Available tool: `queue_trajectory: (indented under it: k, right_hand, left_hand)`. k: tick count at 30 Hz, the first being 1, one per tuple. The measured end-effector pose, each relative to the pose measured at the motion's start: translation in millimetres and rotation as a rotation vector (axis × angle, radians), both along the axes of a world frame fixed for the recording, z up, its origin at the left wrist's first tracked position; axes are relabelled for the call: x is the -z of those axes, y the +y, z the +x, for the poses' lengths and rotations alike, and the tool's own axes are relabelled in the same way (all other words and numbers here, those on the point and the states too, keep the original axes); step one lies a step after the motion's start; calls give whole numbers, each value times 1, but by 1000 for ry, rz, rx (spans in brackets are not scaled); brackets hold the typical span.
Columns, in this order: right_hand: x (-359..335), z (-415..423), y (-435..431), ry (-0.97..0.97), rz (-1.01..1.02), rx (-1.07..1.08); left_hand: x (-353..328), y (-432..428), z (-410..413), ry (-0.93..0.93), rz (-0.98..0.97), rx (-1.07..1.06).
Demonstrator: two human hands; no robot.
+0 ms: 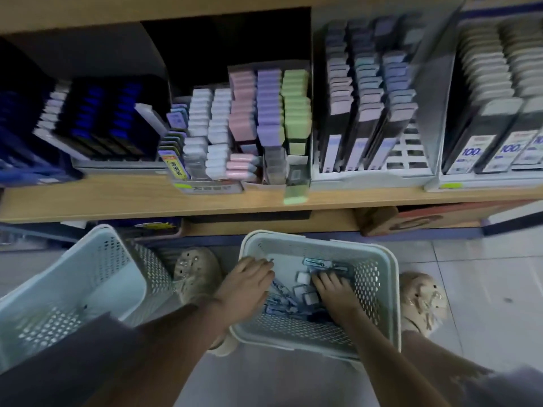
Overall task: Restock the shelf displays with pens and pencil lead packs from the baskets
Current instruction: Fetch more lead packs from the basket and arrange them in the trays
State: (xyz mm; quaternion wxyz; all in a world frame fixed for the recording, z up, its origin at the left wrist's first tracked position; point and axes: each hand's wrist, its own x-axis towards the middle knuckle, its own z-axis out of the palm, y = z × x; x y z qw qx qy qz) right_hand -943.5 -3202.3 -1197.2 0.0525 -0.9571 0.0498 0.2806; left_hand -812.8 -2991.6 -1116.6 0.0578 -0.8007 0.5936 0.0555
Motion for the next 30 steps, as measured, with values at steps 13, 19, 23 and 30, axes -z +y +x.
queue_trajectory:
  k: [13,19,23,30]
  right_hand:
    - [-8,3,3,40,11,-290]
    - [-6,2,3,48,30,-259]
    - [1,0,1,12,-11,-328]
    - [-18,-1,12,-54,33,-224]
  left_hand:
    - [0,9,-4,62,-218,-156]
    - [-1,41,11,179,-111,112]
    - [1,39,9,177,-134,101]
    - [-3,37,7,145,-86,87]
